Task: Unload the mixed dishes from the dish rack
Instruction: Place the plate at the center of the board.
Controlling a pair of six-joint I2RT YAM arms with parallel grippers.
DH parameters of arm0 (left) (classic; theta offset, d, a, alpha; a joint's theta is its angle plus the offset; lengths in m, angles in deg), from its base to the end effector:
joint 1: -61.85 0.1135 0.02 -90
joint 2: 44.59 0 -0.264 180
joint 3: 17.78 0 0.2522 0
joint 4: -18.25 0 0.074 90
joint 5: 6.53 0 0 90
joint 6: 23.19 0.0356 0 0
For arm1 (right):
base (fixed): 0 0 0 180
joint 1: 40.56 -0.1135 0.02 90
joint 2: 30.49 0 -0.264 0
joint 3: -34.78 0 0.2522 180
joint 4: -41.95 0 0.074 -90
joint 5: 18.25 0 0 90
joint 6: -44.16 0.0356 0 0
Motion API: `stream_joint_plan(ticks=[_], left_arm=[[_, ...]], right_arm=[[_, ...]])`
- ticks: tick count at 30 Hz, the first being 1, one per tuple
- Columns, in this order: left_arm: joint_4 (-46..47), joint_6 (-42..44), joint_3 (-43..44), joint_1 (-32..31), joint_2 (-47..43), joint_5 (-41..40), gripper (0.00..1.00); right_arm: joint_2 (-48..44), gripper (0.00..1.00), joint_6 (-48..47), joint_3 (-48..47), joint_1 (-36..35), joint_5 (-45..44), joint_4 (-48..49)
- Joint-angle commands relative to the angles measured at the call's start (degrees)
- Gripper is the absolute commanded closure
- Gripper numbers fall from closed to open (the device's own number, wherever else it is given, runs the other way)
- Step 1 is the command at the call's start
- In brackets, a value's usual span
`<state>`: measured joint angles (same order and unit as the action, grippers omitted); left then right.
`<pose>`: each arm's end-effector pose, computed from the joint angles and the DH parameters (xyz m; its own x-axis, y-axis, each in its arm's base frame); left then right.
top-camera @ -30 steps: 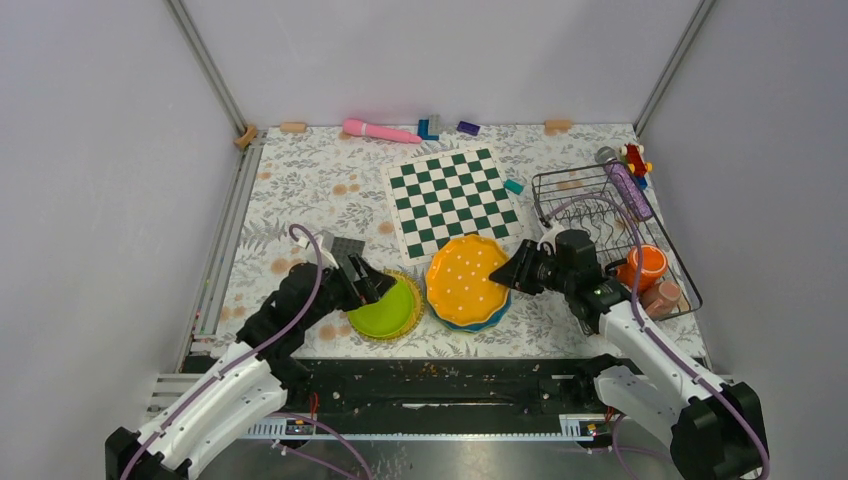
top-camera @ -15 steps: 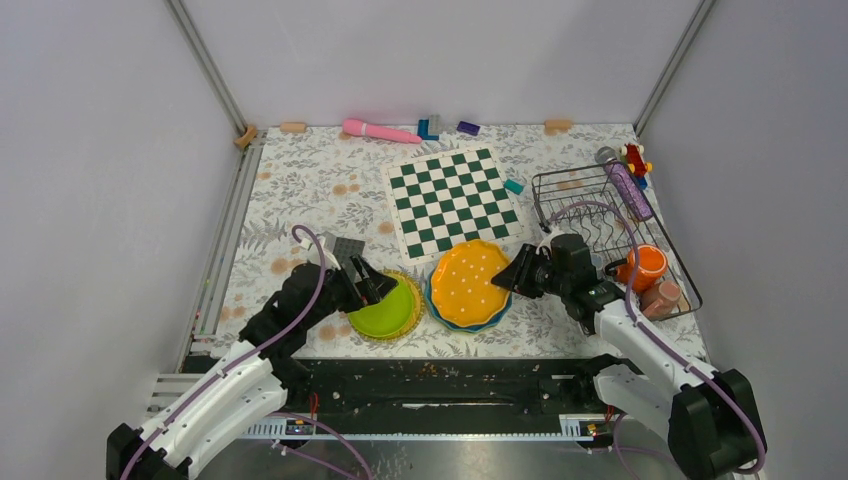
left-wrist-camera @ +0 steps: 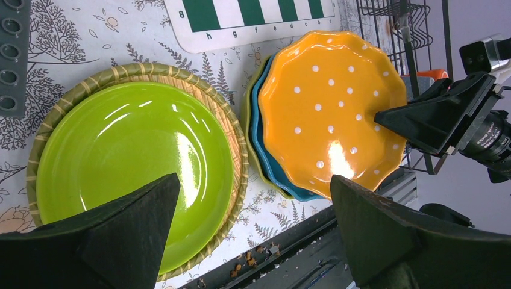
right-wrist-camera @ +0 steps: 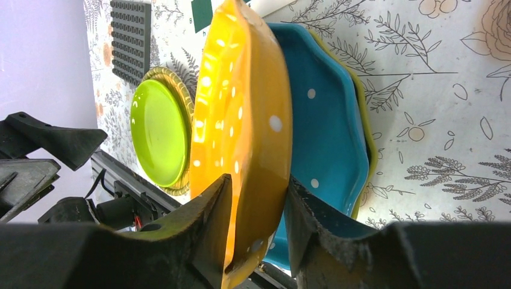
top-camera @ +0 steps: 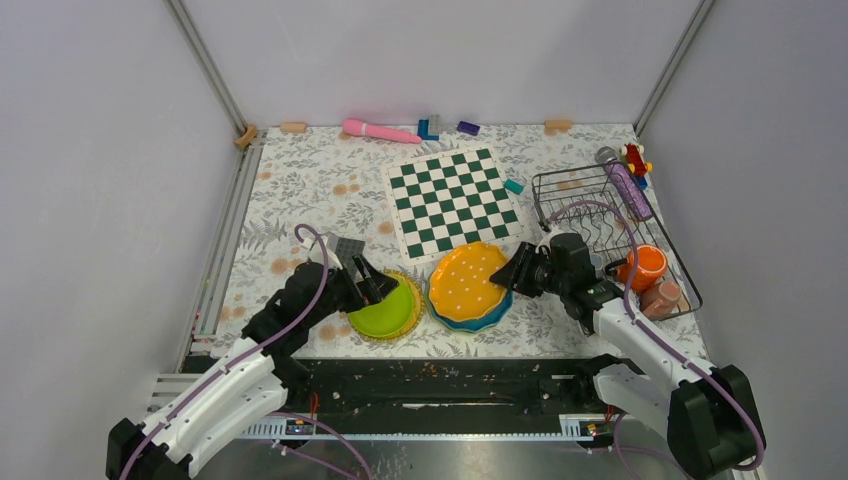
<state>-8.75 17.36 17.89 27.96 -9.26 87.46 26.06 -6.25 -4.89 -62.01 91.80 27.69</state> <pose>0.1270 -0.0883 0.2185 -0.7040 -0.4402 -0.5573 0.1122 0.7059 -0.6994 0.1889 0.0873 0.2050 -0.7639 0.3431 -0.5466 -0.1685 0.7116 0.6821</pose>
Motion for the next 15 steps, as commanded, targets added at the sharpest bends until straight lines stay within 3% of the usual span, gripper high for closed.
stream_joint_plan(ticks=[1, 15], left_arm=[[2.5, 0.4, 0.6, 0.2, -0.2, 0.5, 0.01], [0.2, 1.0, 0.9, 0.2, -1.3, -1.3, 0.01]], right_arm=[[-1.2, 0.55, -1.1, -2.2, -0.4, -1.2, 2.9], [-1.7, 0.41, -2.3, -3.1, -0.5, -2.6, -1.0]])
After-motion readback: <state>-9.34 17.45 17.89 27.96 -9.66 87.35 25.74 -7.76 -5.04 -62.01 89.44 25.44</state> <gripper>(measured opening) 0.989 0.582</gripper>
